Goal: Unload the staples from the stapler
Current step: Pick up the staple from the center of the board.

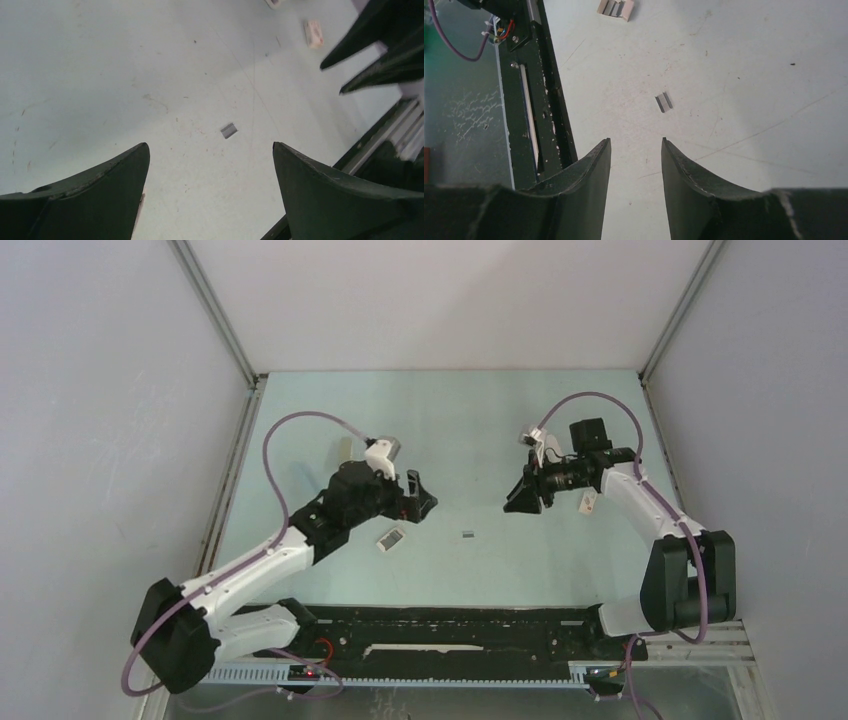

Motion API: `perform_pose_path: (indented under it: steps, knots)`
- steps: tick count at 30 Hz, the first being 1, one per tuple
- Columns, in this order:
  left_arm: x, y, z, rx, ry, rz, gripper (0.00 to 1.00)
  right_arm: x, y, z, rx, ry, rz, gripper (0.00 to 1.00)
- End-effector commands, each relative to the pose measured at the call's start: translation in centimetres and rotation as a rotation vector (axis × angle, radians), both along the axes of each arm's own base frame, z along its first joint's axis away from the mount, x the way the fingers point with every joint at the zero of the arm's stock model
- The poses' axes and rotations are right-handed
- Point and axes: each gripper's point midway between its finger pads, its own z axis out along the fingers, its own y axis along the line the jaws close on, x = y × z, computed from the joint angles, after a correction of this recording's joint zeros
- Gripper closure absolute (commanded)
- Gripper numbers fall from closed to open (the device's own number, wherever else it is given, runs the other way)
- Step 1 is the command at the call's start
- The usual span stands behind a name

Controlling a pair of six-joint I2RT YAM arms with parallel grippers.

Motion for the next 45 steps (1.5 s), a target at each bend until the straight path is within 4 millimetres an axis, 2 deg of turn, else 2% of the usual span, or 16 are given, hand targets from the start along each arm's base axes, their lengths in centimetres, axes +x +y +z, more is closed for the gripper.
perform_pose_path:
  steps: [1, 5, 10, 13, 14, 17, 19, 25, 29, 38, 45]
  knots:
    - [-0.5, -2.8, 0.9, 0.141, -0.110, -0.257, 0.01, 0.5, -0.6, 1.9, 0.071, -0.048, -0.029, 0.50]
    - [-1.1, -5.6, 0.2, 0.264, -0.165, -0.472, 0.00, 1.1, -1.4, 2.0, 0.090, -0.038, -0.061, 0.49]
    - [-0.3, -8.6, -0.7, 0.397, -0.136, -0.628, 0.01, 1.4, -2.2, 2.0, 0.099, -0.028, -0.088, 0.50]
    - [-0.2, -9.8, -2.2, 0.500, -0.095, -0.694, 0.01, 1.5, -2.6, 2.0, 0.103, -0.027, -0.101, 0.50]
    - [-0.2, -10.2, -2.8, 0.533, -0.083, -0.714, 0.02, 1.9, -3.3, 2.0, 0.107, -0.026, -0.126, 0.50]
    - [-0.2, -11.1, -4.7, 0.632, -0.042, -0.745, 0.14, 2.3, -4.1, 2.0, 0.114, -0.024, -0.155, 0.50]
    - [-0.4, -11.8, -5.1, 0.670, -0.036, -0.769, 0.19, 2.5, -4.6, 1.9, 0.119, -0.018, -0.173, 0.50]
    - [-1.2, -13.1, -6.8, 0.737, -0.025, -0.834, 0.27, 3.0, -5.7, 1.6, 0.130, 0.000, -0.209, 0.50]
    - [-0.5, -13.4, -8.0, 0.809, -0.019, -0.833, 0.34, 3.1, -5.9, 1.5, 0.130, 0.003, -0.214, 0.50]
    - [0.8, -14.0, -10.0, 0.891, 0.016, -0.832, 0.39, 3.3, -5.9, 1.0, 0.123, 0.014, -0.218, 0.50]
    - [0.4, -13.6, -12.0, 0.923, 0.064, -0.851, 0.43, 3.4, -6.2, 0.8, 0.110, 0.014, -0.227, 0.50]
